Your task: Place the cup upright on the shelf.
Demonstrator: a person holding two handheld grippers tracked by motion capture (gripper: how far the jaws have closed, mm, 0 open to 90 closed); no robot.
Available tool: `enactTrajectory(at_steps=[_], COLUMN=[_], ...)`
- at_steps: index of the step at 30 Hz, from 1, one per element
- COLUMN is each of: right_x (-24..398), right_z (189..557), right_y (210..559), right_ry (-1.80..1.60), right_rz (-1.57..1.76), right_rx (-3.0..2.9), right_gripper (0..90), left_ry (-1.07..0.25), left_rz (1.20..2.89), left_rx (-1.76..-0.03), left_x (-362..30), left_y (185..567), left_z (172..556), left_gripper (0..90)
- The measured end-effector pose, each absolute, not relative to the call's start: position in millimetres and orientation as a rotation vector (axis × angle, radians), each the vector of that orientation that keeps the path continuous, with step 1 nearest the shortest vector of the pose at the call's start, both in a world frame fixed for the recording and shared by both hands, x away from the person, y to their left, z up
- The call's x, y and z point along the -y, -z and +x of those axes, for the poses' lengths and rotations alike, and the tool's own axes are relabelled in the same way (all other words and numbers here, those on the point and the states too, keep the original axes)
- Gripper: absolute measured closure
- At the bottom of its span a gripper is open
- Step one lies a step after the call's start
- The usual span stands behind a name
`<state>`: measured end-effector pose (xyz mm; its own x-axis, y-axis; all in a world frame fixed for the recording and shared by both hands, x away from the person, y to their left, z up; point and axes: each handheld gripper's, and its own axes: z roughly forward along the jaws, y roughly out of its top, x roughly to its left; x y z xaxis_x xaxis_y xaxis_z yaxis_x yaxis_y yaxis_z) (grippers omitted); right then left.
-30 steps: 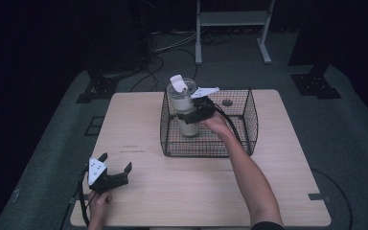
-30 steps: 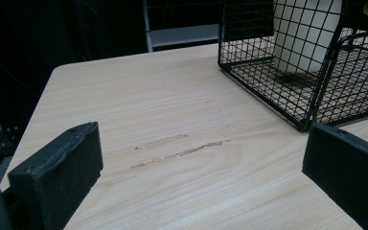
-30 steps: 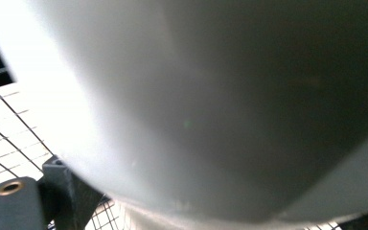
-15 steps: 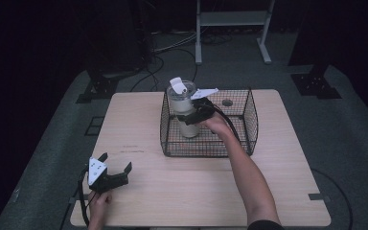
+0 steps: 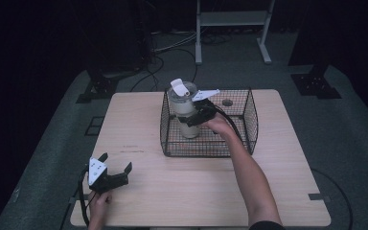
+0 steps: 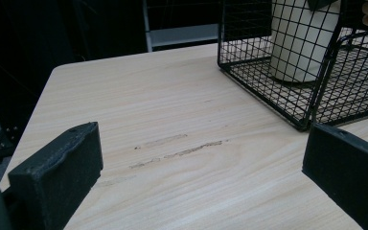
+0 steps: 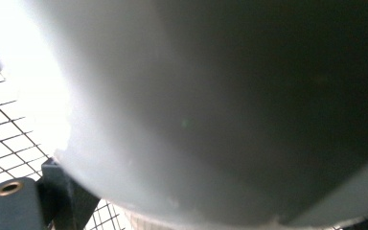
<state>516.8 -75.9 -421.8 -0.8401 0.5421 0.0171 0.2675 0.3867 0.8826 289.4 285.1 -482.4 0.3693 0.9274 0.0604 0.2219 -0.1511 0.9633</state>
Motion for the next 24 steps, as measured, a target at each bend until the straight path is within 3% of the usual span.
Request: enactTrajectory(at_steps=[24], right_x=[91], right_z=[513], right_y=[424], right_ry=[-1.445], right_rz=[0.669], right_rx=[-2.403], right_gripper=[8.4], left_ry=[-0.876], left_rz=[1.624], left_rx=[-1.045], left_x=[-285], left_y=[482], left_z=[289], left_gripper=[0.0])
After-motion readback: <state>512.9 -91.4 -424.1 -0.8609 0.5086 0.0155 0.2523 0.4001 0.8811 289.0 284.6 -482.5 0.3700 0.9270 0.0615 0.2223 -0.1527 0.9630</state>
